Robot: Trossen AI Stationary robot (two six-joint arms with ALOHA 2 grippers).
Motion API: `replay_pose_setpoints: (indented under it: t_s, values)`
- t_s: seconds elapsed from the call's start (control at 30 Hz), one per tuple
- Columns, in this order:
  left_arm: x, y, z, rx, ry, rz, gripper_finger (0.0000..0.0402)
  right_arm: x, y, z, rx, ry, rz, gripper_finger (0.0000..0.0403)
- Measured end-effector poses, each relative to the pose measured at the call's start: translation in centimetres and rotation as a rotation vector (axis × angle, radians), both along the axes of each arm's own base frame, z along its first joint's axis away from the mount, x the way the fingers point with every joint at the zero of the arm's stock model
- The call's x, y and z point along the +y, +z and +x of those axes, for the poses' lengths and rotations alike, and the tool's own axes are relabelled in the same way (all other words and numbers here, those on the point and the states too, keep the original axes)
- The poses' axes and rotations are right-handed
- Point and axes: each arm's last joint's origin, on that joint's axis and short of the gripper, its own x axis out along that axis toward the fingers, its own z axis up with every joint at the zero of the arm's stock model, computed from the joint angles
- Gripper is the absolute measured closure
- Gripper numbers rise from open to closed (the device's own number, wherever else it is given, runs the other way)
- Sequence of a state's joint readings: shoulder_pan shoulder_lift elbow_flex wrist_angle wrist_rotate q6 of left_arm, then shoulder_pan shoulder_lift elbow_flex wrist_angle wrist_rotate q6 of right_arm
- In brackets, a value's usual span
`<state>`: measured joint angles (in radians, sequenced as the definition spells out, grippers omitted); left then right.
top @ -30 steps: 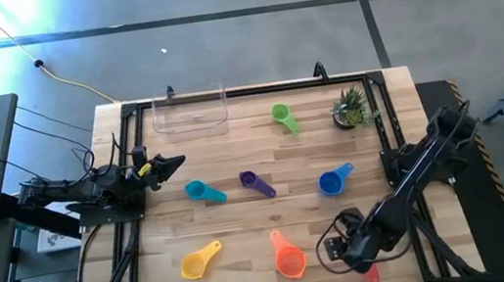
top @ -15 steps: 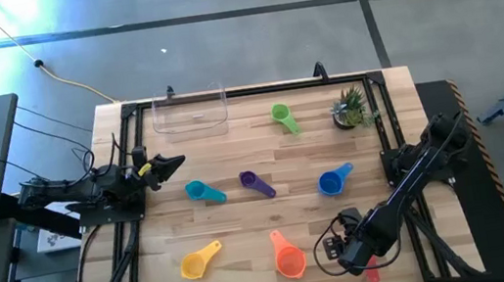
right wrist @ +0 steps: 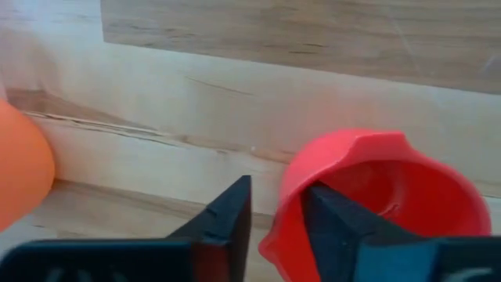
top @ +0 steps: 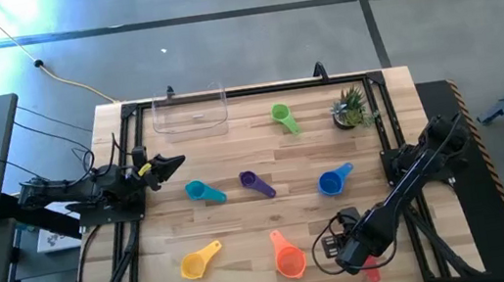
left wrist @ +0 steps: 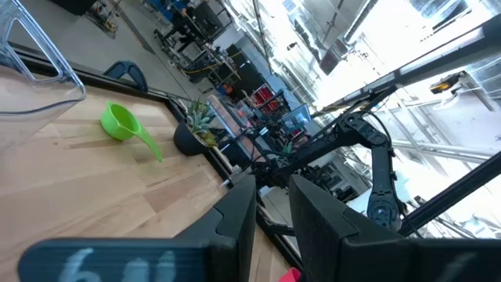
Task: Nest measuring cups in basket
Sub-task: Stack the red measuring cup on the orange measuring cup
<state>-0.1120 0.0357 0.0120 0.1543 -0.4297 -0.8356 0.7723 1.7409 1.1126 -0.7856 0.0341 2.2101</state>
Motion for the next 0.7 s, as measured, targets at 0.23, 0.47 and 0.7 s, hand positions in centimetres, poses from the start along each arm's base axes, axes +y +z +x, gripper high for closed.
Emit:
replay_pose_setpoints:
  t_s: [0.23, 0.47, 0.7]
  values:
    - [0.0, 0.0, 0.0, 0.000, 0.000, 0.000, 0.0330, 0.0, 0.0, 0.0, 0.001, 0.011, -0.004, 0.0393]
    - [0.0, 0.0, 0.0, 0.000, 0.000, -0.001, 0.0330, 0.0, 0.0, 0.0, 0.002, 0.020, 0.002, 0.0390]
    - [0.0, 0.0, 0.0, -0.017, -0.007, -0.051, 0.0330, -0.3, 0.7, 1.5, -0.056, 0.092, 0.042, 0.0397]
